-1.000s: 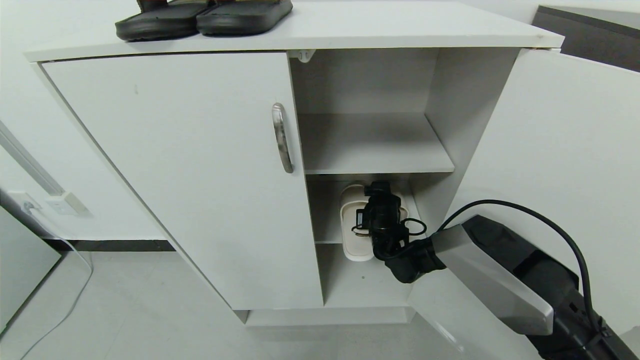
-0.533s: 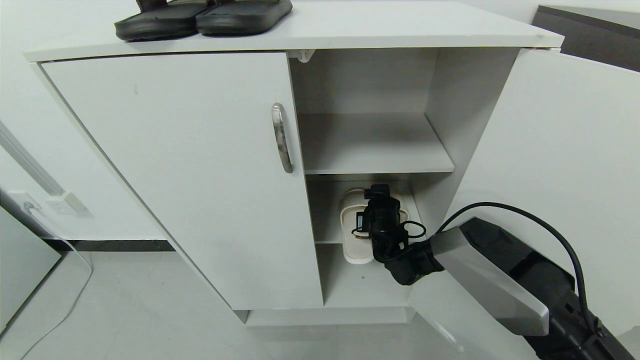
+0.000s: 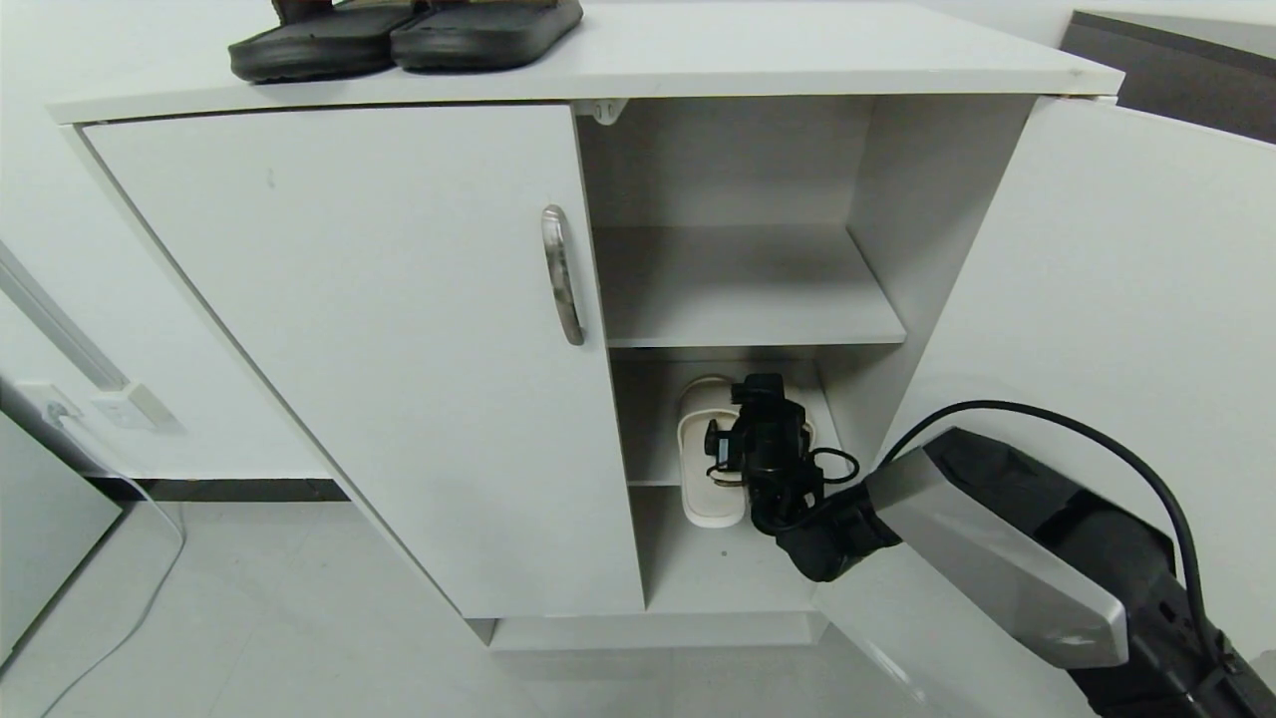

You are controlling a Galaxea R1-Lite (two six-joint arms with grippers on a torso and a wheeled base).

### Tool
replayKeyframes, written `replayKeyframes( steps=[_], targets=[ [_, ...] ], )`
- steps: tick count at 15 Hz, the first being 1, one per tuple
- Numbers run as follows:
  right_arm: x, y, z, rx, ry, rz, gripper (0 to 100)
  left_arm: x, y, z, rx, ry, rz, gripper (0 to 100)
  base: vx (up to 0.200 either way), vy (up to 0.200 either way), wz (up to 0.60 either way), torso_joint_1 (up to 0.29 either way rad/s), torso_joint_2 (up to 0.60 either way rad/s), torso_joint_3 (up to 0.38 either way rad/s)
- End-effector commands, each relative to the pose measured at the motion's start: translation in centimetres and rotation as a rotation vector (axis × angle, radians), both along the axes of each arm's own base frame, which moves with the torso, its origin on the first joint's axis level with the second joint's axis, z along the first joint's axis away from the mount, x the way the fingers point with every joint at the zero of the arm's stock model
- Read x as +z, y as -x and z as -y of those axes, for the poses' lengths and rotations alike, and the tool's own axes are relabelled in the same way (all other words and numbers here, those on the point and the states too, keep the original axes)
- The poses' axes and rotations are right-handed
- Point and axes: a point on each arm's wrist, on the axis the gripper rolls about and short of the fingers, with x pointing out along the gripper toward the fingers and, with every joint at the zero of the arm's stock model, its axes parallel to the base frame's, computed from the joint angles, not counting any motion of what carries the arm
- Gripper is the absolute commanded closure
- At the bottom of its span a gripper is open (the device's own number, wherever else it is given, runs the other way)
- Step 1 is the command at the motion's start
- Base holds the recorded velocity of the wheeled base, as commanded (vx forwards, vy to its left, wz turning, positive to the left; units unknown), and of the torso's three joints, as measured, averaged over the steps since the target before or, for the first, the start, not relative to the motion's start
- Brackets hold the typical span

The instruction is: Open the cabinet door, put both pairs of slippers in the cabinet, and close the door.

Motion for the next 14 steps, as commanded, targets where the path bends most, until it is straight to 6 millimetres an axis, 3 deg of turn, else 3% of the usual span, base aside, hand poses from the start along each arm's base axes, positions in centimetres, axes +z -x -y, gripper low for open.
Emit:
replayKeyframes(
  steps=[1, 5, 8, 11, 14],
  targets=[
    [1.9, 2.5, 0.2, 0.025, -0.011, 0.014, 0, 0.0, 0.0, 0.0, 0.001, 0.000, -0.001, 100, 0.000, 0.000, 0.00, 0.000, 0.00, 0.000],
    [2.6, 7.6, 0.8, 0.059, -0.011, 0.018, 0, 0.0, 0.0, 0.0, 0.001, 0.000, -0.001, 100, 0.000, 0.000, 0.00, 0.000, 0.00, 0.000],
    [1.8, 13.1, 1.0, 0.110, 0.005, 0.004, 0, 0.0, 0.0, 0.0, -0.001, -0.002, -0.001, 100, 0.000, 0.000, 0.00, 0.000, 0.00, 0.000],
    [1.3, 14.5, 0.7, 0.116, 0.009, 0.007, 0, 0.0, 0.0, 0.0, -0.001, -0.003, -0.001, 100, 0.000, 0.000, 0.00, 0.000, 0.00, 0.000],
    [1.4, 14.7, 0.8, 0.115, 0.008, 0.008, 0, 0.0, 0.0, 0.0, -0.001, -0.003, -0.003, 100, -0.200, 0.000, 0.00, 0.007, 0.01, 0.002]
  ],
)
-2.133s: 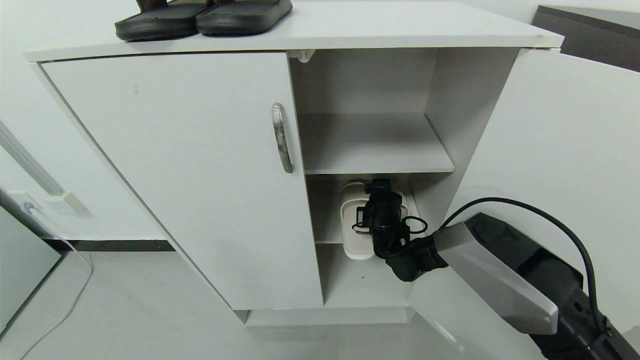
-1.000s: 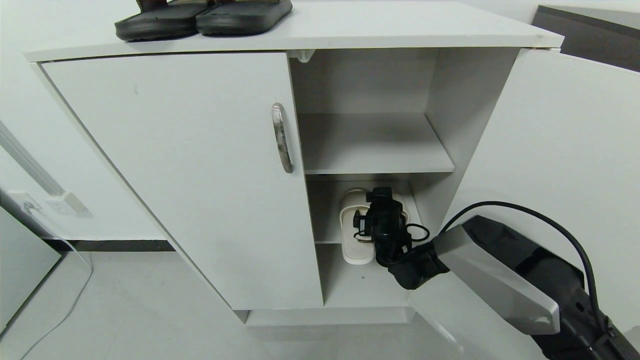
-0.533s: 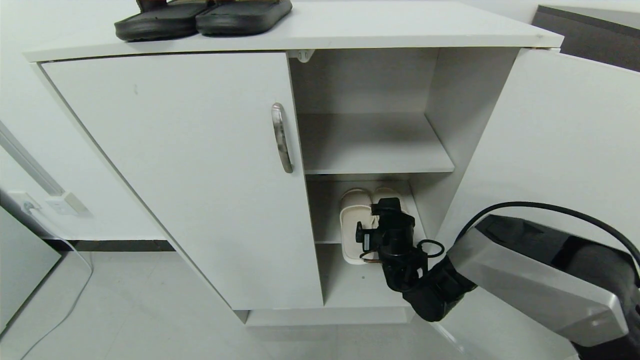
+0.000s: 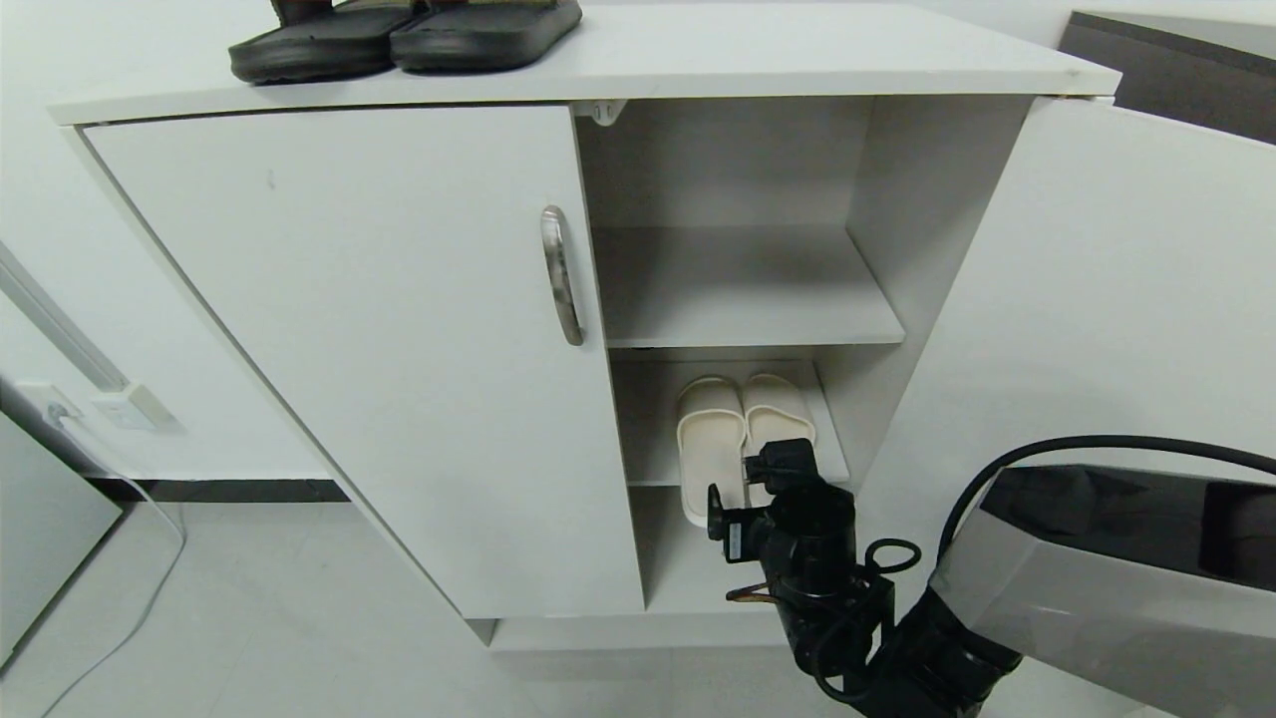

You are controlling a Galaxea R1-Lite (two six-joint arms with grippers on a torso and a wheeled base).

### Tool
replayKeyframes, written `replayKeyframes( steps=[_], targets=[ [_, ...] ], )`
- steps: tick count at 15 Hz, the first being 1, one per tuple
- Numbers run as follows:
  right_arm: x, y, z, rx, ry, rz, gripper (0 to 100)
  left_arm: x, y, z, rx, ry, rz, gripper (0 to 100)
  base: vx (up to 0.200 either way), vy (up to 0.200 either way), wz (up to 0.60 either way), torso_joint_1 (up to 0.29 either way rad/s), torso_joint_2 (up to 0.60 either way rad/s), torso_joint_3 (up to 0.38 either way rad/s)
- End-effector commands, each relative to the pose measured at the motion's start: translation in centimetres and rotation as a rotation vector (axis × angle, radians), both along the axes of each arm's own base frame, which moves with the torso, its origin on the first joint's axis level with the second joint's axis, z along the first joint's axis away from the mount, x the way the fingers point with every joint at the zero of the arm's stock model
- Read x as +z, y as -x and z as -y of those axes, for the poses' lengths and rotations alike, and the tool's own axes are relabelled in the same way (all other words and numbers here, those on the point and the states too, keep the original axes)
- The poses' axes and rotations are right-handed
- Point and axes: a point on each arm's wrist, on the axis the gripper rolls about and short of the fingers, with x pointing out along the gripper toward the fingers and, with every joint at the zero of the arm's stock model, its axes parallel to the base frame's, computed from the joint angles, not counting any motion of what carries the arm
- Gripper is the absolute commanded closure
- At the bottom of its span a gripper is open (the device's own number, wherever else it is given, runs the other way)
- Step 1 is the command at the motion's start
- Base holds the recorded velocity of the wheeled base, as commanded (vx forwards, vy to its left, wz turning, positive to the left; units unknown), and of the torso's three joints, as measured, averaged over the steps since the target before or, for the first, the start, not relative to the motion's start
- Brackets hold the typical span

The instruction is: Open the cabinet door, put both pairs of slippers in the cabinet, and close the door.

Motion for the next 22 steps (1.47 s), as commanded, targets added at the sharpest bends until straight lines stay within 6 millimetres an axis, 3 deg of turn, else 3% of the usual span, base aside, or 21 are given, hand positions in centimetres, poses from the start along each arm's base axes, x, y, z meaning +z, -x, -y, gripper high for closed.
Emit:
replayKeyframes(
  steps=[1, 5, 22],
  targets=[
    [0.37, 0.23, 0.11, 0.004, -0.007, 0.007, 0, 0.01, -0.01, 0.00, 0.000, 0.000, -0.001, 100, -0.200, 0.000, 0.00, 0.002, 0.00, 0.002],
    [0.26, 0.27, 0.15, 0.004, -0.006, 0.006, 0, 0.01, -0.01, 0.00, 0.000, 0.002, -0.001, 100, -0.200, 0.000, 0.00, 0.004, 0.00, 0.006],
    [0.13, 0.39, 0.63, -0.003, -0.019, 0.020, 0, 0.05, 0.00, -0.04, 0.018, 0.025, 0.000, 100, 0.000, 0.000, 0.00, 0.000, 0.00, 0.006]
  ],
)
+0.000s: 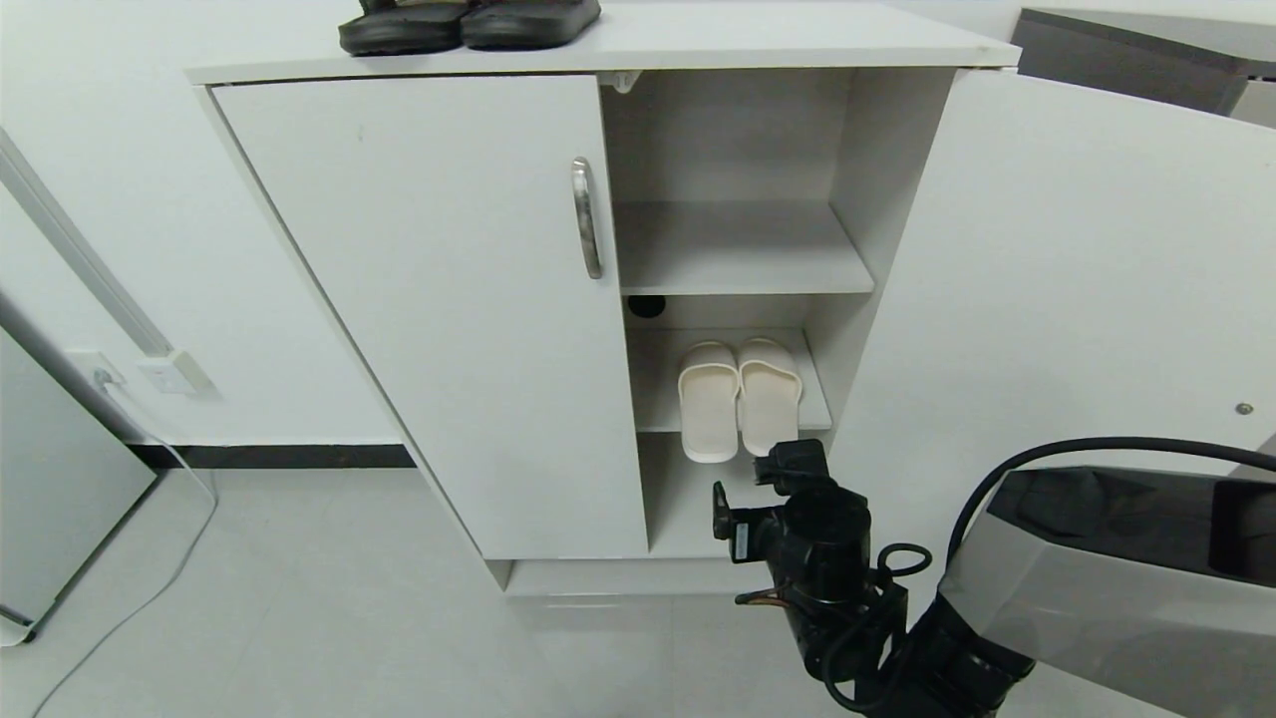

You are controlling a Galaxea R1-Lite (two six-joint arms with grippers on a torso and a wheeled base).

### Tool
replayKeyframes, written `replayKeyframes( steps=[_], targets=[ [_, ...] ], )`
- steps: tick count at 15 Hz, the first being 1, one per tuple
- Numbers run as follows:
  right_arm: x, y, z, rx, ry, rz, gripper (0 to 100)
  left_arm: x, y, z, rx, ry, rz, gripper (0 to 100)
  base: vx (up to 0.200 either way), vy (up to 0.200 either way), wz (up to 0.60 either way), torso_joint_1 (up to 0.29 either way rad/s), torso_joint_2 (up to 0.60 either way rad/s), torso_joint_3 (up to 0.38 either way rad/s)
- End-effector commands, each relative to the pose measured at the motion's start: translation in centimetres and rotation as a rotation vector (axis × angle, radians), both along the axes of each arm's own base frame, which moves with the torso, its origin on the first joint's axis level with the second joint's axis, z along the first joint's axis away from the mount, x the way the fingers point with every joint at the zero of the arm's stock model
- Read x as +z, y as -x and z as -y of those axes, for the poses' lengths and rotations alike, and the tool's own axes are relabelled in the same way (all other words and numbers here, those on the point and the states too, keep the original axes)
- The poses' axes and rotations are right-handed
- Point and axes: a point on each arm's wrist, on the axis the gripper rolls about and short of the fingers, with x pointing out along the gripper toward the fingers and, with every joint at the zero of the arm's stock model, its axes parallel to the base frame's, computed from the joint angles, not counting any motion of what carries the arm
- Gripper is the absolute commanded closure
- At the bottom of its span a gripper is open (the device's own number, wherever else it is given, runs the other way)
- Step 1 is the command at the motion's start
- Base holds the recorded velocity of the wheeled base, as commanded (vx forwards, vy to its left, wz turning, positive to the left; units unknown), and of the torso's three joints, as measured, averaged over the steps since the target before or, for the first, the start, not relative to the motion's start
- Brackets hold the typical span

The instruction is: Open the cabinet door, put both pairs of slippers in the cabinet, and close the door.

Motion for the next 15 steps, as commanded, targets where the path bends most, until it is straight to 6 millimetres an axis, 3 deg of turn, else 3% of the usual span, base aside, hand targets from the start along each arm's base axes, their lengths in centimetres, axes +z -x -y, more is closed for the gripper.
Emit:
replayKeyframes(
  steps=[1, 15],
  targets=[
    [-0.13, 0.01, -0.03, 0.001, 0.002, -0.002, 0, -0.01, -0.01, 0.00, 0.000, 0.000, -0.002, 100, 0.000, 0.000, 0.00, 0.007, 0.00, 0.139],
    [-0.55, 0.93, 0.87, 0.054, 0.041, -0.043, 0, -0.01, -0.01, 0.00, 0.002, -0.003, -0.001, 100, 0.000, 0.000, 0.00, 0.002, 0.00, 0.197]
  ],
)
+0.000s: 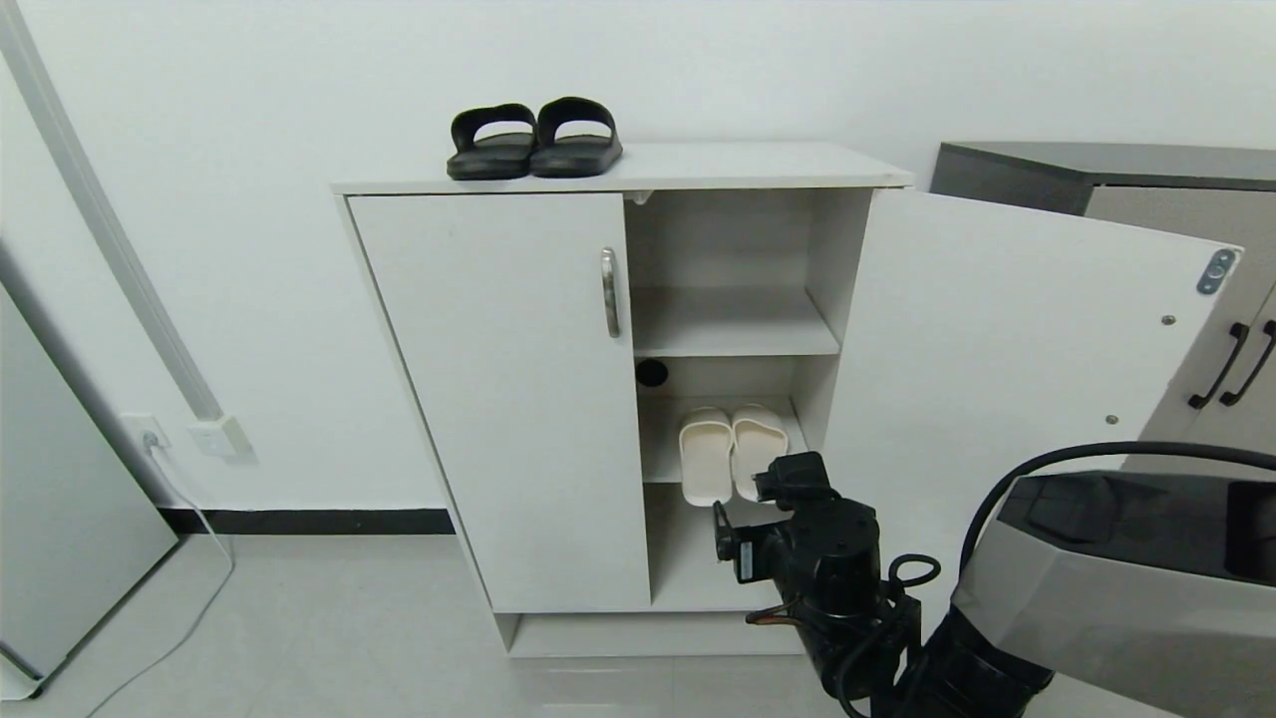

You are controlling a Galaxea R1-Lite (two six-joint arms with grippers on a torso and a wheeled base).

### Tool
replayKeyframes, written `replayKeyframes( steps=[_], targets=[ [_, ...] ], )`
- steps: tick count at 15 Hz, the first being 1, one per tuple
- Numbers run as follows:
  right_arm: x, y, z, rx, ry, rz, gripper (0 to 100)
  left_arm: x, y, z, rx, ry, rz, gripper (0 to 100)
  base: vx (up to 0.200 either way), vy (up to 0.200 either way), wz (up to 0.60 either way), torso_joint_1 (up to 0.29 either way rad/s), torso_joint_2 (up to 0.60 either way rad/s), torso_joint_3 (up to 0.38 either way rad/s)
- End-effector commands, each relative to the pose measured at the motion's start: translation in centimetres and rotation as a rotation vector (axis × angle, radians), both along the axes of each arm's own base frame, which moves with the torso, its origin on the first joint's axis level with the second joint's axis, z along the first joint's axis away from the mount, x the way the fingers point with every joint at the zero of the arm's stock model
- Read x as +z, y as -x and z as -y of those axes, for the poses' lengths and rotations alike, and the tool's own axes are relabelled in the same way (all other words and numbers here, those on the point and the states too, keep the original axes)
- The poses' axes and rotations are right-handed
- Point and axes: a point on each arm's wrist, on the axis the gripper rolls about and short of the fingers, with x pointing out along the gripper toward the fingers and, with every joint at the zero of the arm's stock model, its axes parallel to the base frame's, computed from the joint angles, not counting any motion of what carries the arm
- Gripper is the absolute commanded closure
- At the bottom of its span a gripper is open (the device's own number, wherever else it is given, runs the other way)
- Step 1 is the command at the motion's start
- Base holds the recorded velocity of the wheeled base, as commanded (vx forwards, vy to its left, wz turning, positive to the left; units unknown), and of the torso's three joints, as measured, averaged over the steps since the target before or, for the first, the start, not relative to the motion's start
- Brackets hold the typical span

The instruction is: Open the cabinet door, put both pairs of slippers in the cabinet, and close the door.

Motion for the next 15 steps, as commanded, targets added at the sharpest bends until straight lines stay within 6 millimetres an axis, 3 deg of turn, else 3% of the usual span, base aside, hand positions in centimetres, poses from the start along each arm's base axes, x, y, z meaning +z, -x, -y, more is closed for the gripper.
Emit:
replayKeyframes(
  steps=[1, 5, 15],
  targets=[
    [-0.03, 0.11, 0.18, -0.002, 0.003, -0.003, 0, 0.00, -0.01, 0.00, 0.000, 0.001, -0.001, 100, 0.000, 0.000, 0.00, -0.002, 0.01, 0.193],
    [-0.06, 0.12, 0.20, -0.003, 0.004, -0.004, 0, 0.00, -0.01, 0.00, 0.000, 0.001, -0.001, 100, 0.000, 0.000, 0.00, 0.002, 0.00, 0.096],
    [-0.34, 0.21, 0.46, -0.006, 0.013, -0.013, 0, 0.00, -0.01, 0.00, 0.000, -0.001, -0.001, 100, 0.000, 0.200, 0.00, 0.003, 0.00, 0.007]
  ],
)
